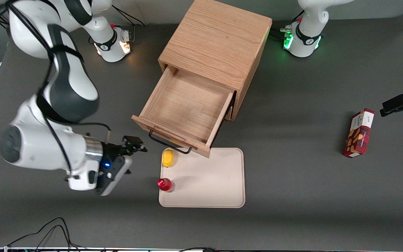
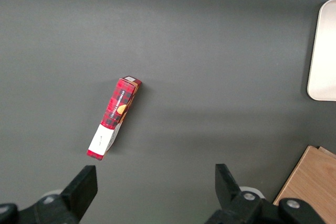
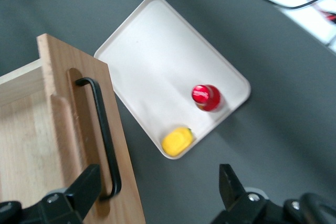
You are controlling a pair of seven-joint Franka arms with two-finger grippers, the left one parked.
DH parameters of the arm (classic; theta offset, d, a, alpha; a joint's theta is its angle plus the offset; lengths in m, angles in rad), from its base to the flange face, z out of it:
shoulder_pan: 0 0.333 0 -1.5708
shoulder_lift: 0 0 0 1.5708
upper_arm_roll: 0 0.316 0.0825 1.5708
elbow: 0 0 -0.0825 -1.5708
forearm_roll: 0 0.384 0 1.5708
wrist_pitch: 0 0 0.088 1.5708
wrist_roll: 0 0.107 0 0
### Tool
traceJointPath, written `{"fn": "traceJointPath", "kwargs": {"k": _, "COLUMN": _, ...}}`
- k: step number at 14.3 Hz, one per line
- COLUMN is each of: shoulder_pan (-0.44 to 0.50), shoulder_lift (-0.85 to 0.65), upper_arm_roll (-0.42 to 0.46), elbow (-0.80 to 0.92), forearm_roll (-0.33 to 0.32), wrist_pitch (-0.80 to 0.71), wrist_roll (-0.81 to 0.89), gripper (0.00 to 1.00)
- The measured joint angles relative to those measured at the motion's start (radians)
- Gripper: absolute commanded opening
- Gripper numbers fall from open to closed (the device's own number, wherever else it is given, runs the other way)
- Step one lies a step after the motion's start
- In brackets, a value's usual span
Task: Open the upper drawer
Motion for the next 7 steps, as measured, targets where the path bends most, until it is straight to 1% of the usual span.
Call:
{"fn": "traceJointPath", "kwargs": {"k": 3, "shoulder_pan": 0.001, "shoulder_lift": -0.117, "upper_arm_roll": -0.008, "elbow": -0.001, "forearm_roll": -0.083, "wrist_pitch": -0.076, "wrist_roll": 0.067, "gripper": 1.00}}
{"fn": "traceJointPath", "kwargs": {"k": 6, "shoulder_pan": 0.005, "shoulder_lift": -0.255, "upper_arm_roll": -0.009, "elbow": -0.031, "forearm_roll": -0.163, "wrist_pitch": -0.186, "wrist_roll": 0.257, "gripper": 1.00}}
{"fn": "traceJointPath", "kwargs": {"k": 7, "shoulder_pan": 0.004, "shoulder_lift": -0.310, "upper_arm_roll": -0.016, "elbow": -0.063, "forearm_roll": -0.187, "wrist_pitch": -0.204, "wrist_roll": 0.291, "gripper": 1.00}}
